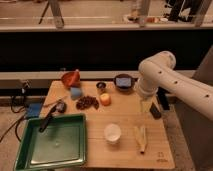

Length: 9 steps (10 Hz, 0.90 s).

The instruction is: Wipe tray with eraser

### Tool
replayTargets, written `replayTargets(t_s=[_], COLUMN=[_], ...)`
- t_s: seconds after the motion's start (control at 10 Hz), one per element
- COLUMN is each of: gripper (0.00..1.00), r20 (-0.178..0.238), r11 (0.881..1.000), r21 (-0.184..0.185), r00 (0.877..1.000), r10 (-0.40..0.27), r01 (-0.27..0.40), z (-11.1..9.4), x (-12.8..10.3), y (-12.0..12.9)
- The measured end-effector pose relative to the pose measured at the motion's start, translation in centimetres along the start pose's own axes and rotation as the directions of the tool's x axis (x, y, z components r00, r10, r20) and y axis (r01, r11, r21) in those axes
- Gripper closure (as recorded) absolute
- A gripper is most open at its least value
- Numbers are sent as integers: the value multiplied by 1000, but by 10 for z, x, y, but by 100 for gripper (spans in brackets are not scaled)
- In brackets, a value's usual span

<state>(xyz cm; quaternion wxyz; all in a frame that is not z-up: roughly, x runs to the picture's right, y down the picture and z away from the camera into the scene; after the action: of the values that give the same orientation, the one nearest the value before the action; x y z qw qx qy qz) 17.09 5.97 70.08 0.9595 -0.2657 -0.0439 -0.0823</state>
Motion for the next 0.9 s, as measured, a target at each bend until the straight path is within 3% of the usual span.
replayTargets(t_s=[0.1, 0.3, 0.5, 0.7, 0.9], gripper=[20, 20, 20, 20, 20], r20=[-5, -7, -19, -28, -16], r11=[1000, 997, 985, 965, 937], r21=[-9, -34, -56, -62, -64], r00=[1000, 998, 987, 967, 940], r10=[-3, 69, 162, 254, 342], r01=[3, -69, -162, -255, -342], z=[1, 15, 32, 47, 63], x=[1, 9, 42, 91, 140], y=[-3, -6, -4, 1, 10])
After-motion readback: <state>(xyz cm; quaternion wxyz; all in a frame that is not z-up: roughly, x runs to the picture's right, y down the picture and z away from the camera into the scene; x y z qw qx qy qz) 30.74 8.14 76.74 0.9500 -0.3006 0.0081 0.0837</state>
